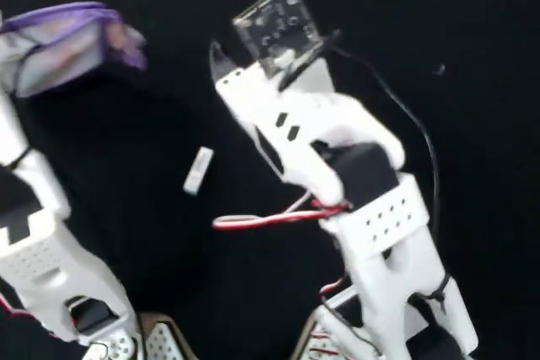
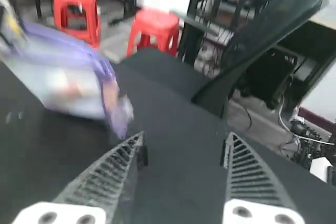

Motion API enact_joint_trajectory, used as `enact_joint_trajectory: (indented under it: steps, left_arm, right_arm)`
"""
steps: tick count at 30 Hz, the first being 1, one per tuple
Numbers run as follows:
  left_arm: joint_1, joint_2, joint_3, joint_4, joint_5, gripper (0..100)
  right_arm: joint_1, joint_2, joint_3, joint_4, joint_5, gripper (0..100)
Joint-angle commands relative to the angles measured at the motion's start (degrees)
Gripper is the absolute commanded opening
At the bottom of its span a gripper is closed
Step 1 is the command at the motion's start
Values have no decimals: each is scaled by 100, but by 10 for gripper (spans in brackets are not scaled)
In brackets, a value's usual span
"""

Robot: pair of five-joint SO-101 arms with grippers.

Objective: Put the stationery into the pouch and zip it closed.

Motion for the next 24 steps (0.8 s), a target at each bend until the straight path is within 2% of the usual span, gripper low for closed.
enact_joint_trajectory:
  steps: [1,6,10,13,24]
  left_arm:
    - [-576,-387,-488,-123,-44,30]
    - [-1262,-352,-444,-132,-44,30]
    - [-1727,-343,-321,-141,-44,30]
    - [-1974,-343,-312,-167,-44,30]
    - [-2088,-334,-286,-167,-281,30]
  right_arm:
    - [-466,-207,549,44,703,222]
    - [-1020,-198,2141,-563,1767,222]
    - [-1046,-180,3073,-1020,2013,222]
    - [-1064,127,3451,-1046,2681,222]
    - [-1196,2484,2747,-1046,4484,221]
